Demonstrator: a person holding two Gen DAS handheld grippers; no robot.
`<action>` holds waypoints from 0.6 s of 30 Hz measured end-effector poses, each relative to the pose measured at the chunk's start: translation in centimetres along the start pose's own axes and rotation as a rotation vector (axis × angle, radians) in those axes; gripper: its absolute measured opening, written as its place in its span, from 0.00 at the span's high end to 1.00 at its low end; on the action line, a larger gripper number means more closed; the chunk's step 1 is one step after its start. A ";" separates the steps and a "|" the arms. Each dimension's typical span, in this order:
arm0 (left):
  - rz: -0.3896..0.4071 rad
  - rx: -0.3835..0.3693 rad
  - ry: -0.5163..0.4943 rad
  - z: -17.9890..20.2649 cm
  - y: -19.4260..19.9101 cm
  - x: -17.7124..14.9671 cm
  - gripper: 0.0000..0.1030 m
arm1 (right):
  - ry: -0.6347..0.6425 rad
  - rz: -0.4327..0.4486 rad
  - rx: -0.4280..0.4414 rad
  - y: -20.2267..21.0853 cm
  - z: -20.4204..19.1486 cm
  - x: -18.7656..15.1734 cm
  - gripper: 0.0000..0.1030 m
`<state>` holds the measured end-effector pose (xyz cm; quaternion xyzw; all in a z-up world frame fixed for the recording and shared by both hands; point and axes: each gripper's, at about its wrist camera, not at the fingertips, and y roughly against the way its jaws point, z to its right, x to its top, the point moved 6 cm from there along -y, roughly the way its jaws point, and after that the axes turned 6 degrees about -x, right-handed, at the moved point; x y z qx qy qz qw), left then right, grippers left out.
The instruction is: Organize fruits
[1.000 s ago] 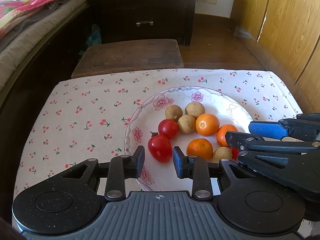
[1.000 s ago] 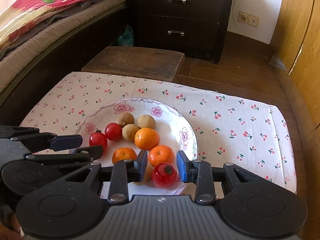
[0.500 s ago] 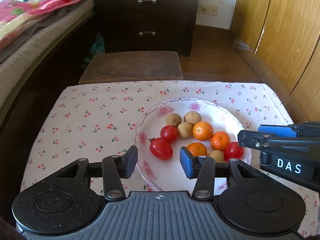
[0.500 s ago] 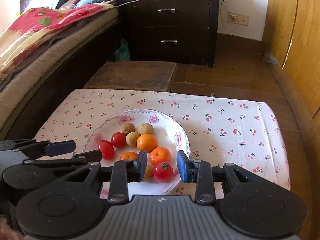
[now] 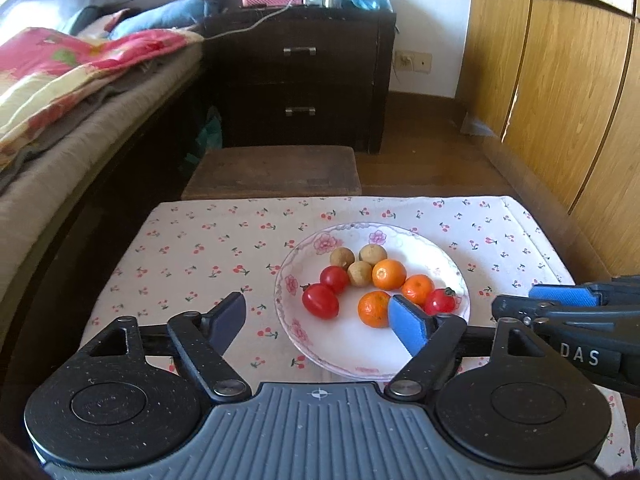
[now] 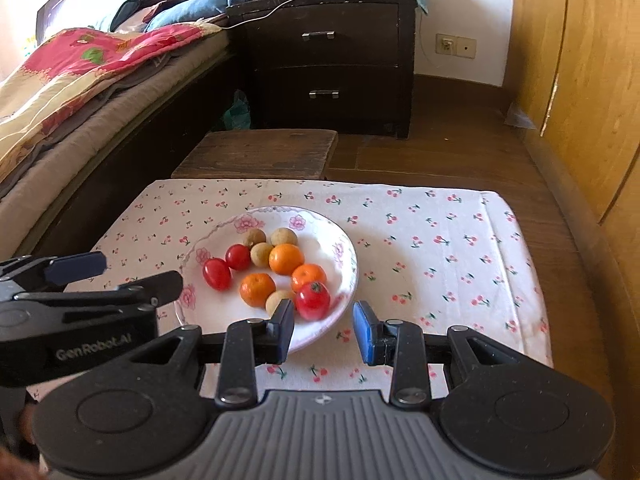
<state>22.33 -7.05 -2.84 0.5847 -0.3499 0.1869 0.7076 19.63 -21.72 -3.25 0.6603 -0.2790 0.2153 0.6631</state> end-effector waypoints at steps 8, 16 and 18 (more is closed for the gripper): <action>0.024 0.019 -0.004 0.3 1.9 -1.4 0.13 | -0.018 0.023 0.019 2.5 -0.1 -1.5 0.67; 0.094 0.077 -0.038 0.5 4.7 -2.4 0.02 | 0.005 0.060 0.011 5.0 -0.9 -2.8 0.67; 0.109 0.090 -0.043 0.5 5.4 -2.5 0.00 | 0.004 0.068 0.006 5.5 -0.9 -3.0 0.67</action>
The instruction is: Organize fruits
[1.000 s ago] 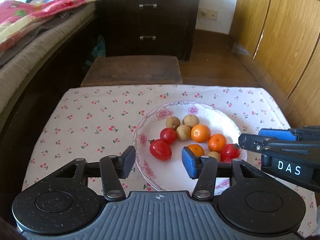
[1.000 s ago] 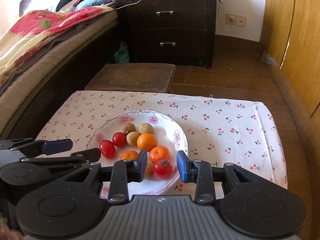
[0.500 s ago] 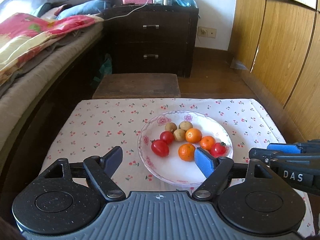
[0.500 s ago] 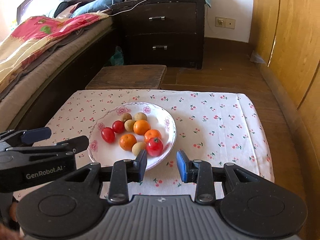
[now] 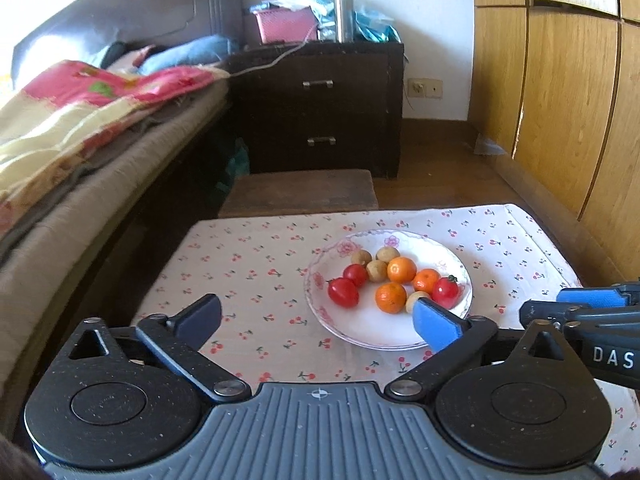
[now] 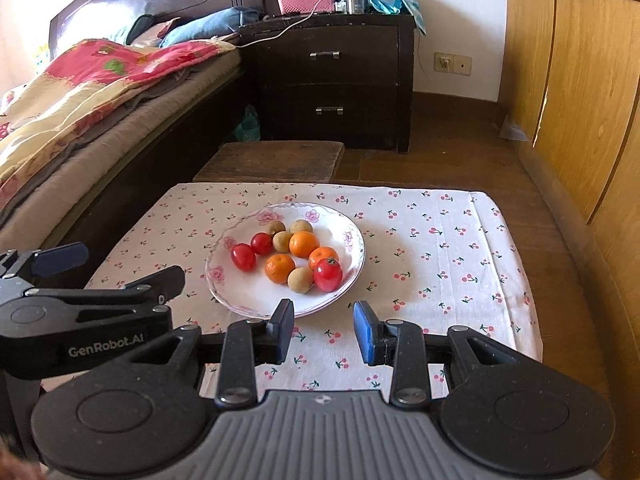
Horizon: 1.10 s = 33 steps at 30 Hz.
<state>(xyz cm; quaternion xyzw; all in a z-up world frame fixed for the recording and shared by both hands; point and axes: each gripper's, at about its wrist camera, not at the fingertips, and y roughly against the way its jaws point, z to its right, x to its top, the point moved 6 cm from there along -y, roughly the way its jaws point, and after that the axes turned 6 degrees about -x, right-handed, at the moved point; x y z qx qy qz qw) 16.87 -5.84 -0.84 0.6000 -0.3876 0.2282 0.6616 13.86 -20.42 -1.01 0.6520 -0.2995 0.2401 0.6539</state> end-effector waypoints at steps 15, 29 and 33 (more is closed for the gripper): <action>0.038 0.021 -0.029 0.3 3.7 -1.2 0.00 | -0.014 0.030 0.012 3.4 -0.1 -2.1 0.67; -0.029 -0.027 0.014 -0.5 5.5 -4.5 0.00 | 0.012 0.028 0.011 5.8 -1.1 -5.2 0.67; -0.042 -0.008 -0.002 -0.5 6.0 -5.3 0.00 | 0.020 0.025 0.015 6.4 -1.4 -6.0 0.67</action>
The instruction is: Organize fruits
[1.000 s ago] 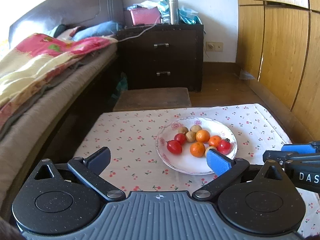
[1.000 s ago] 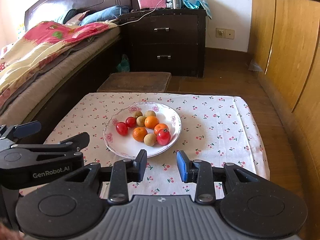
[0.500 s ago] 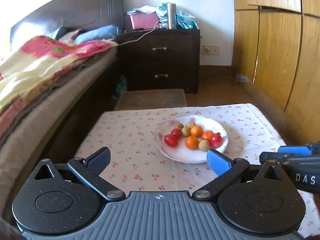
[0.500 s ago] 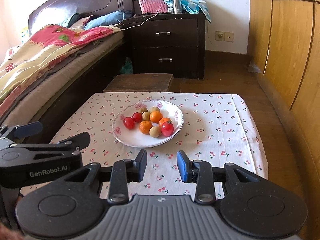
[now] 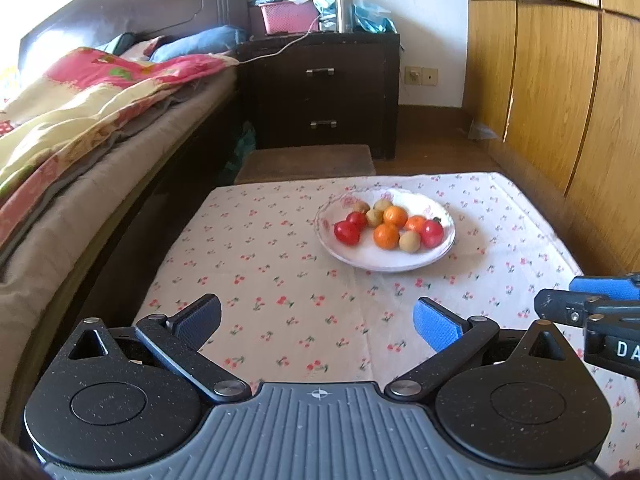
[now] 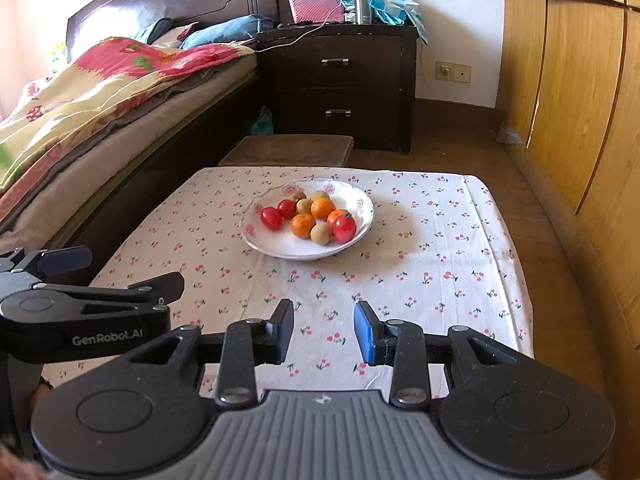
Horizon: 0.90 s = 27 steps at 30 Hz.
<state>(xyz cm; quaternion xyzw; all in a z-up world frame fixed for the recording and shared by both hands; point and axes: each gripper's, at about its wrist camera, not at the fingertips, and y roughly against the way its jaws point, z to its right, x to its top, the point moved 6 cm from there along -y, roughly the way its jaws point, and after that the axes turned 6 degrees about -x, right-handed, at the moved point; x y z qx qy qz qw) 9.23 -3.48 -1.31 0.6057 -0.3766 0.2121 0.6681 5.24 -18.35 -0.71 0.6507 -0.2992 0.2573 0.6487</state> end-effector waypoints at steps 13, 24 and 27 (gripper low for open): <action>-0.036 0.000 -0.028 0.5 1.3 -1.8 0.00 | 0.009 -0.005 0.002 1.4 -0.6 -1.9 0.67; -0.046 -0.013 -0.034 0.5 2.2 -2.8 0.00 | 0.016 -0.013 -0.003 2.1 -0.9 -3.2 0.67; -0.051 -0.019 -0.039 0.7 2.3 -3.1 0.00 | 0.020 -0.017 -0.004 2.1 -1.0 -3.3 0.67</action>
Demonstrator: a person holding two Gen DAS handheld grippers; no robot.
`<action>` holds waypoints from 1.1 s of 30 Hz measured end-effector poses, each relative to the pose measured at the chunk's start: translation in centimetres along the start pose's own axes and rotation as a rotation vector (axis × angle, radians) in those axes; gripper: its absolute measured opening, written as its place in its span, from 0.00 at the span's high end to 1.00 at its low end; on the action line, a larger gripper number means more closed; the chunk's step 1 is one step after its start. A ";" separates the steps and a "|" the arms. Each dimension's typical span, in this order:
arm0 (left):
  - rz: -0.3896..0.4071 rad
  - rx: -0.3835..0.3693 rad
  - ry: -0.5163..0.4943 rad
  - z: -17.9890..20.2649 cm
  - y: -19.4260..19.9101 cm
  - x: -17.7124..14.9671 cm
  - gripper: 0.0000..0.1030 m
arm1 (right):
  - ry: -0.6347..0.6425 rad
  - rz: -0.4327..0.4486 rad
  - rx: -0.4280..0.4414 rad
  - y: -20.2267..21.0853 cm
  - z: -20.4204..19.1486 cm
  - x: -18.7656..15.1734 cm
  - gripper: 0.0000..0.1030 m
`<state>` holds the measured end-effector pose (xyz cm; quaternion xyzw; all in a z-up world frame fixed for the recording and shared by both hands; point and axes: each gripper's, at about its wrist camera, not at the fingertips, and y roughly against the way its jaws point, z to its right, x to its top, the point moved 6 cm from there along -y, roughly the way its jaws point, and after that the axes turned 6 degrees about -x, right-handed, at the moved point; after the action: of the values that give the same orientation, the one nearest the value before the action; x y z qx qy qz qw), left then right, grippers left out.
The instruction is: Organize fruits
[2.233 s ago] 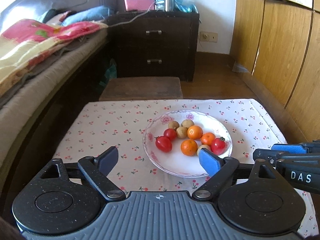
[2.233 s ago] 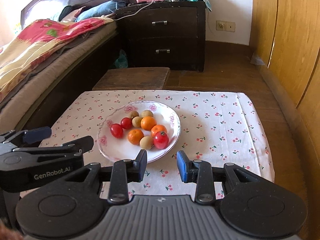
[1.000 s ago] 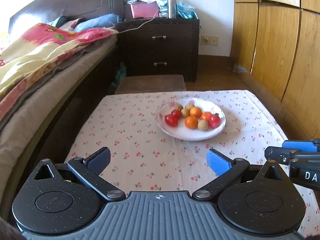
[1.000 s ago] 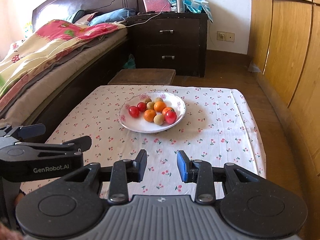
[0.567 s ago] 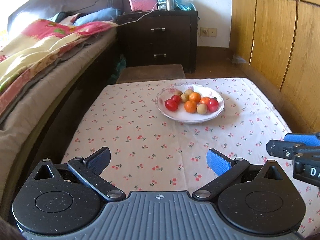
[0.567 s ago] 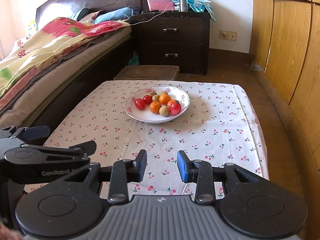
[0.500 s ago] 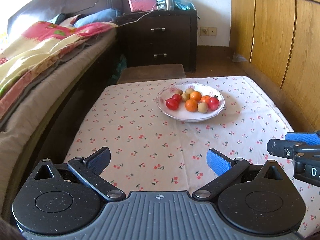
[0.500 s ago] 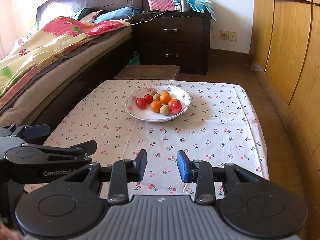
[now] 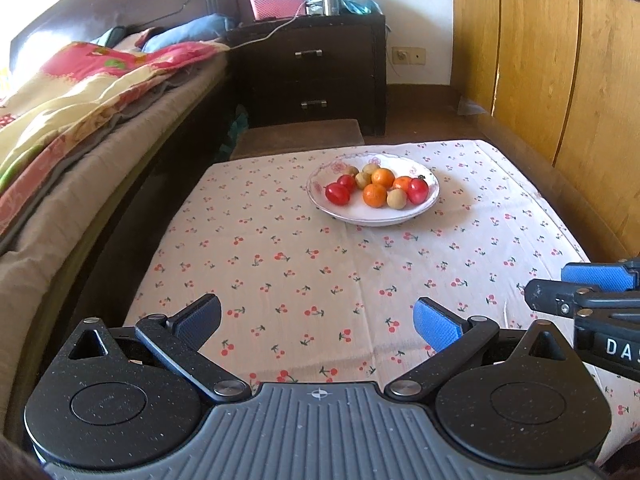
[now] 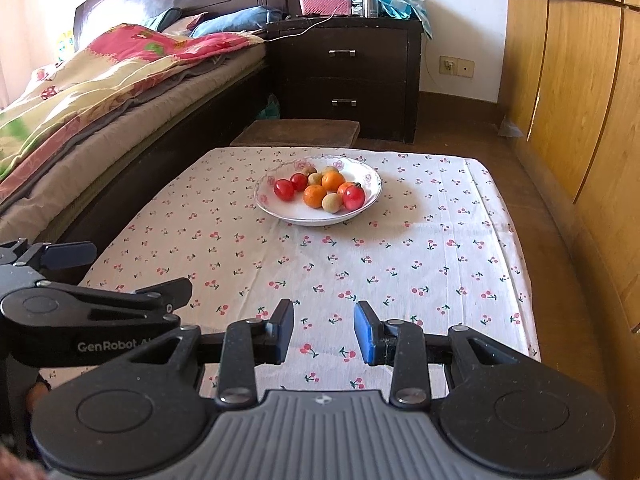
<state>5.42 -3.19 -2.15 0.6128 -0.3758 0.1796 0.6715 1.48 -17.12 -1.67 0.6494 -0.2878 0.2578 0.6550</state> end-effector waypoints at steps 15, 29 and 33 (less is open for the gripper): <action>-0.036 -0.021 0.023 0.0 0.0 -1.0 0.00 | 0.004 -0.017 -0.004 0.1 -0.2 -0.8 0.66; -0.079 -0.021 0.020 0.5 0.0 -2.4 0.00 | 0.017 -0.059 0.002 0.1 -0.9 -2.3 0.66; -0.100 -0.023 0.032 0.4 -0.2 -2.6 0.00 | 0.015 -0.073 0.007 0.0 -1.1 -2.6 0.66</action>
<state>3.74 -3.04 -4.22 0.6200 -0.3361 0.1511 0.6927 -0.34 -15.94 -3.52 0.6597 -0.2581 0.2396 0.6639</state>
